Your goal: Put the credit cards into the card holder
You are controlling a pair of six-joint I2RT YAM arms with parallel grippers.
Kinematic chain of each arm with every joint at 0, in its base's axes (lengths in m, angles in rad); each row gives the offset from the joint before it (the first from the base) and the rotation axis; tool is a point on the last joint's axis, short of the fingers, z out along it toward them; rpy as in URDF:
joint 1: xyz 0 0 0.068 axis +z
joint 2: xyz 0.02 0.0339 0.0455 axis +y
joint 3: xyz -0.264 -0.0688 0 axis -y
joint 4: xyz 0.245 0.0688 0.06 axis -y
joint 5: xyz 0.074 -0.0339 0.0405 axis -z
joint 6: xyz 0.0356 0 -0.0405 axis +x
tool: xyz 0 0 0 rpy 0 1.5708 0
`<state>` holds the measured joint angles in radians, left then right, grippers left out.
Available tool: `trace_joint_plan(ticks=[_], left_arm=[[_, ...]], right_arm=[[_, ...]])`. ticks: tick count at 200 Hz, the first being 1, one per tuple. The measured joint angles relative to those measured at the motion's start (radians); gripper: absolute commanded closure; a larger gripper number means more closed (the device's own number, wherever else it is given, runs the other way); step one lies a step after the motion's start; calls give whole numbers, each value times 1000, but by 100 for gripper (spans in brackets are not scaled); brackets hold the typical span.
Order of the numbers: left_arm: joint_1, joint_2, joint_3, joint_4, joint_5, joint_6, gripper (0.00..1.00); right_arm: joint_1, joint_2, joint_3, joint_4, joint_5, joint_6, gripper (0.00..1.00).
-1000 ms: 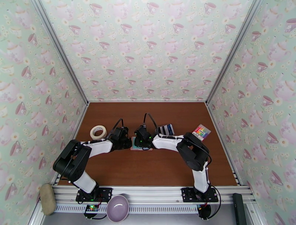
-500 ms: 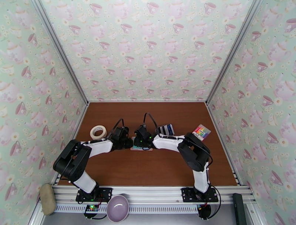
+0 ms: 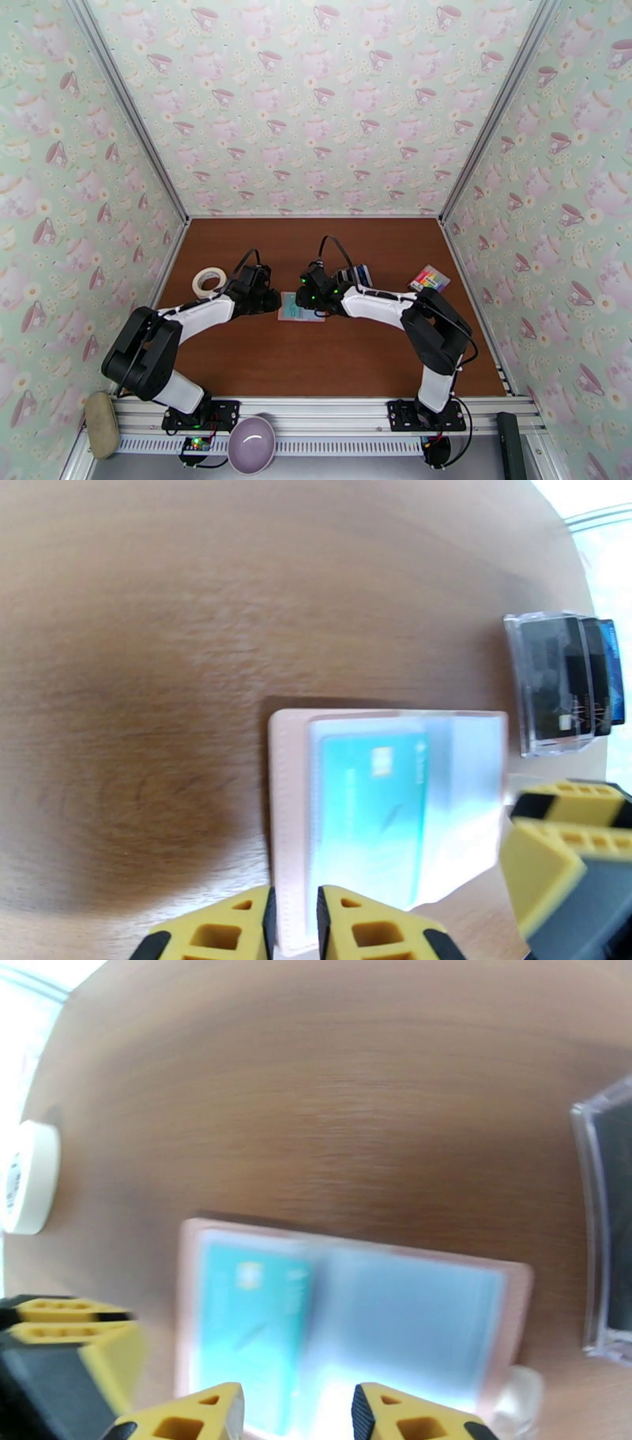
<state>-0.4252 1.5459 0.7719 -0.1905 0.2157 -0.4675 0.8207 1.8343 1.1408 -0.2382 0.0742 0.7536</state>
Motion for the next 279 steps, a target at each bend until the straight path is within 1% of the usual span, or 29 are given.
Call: trace_joint_plan(ticks=[38, 80, 108, 145, 161, 241, 279], left_arm=[[-45, -2, 0, 12, 36, -5, 78], [-102, -2, 0, 63, 64, -31, 74], [-122, 14, -3, 113, 71, -50, 72], [-128, 67, -32, 162, 78, -58, 62], [-128, 84, -47, 174, 78, -63, 59], [-128, 89, -51, 193, 73, -64, 58], [-133, 91, -51, 200, 74, -63, 48]], right_arm=[[-32, 0, -3, 1, -8, -11, 59], [-36, 19, 0, 3, -30, -19, 60], [-37, 42, 5, 3, -34, -19, 60], [-38, 56, 5, 4, -37, -19, 60], [-38, 56, 5, 4, -37, -19, 60], [-44, 72, 17, 12, -39, -18, 61], [-51, 84, 18, 23, -57, -16, 62]])
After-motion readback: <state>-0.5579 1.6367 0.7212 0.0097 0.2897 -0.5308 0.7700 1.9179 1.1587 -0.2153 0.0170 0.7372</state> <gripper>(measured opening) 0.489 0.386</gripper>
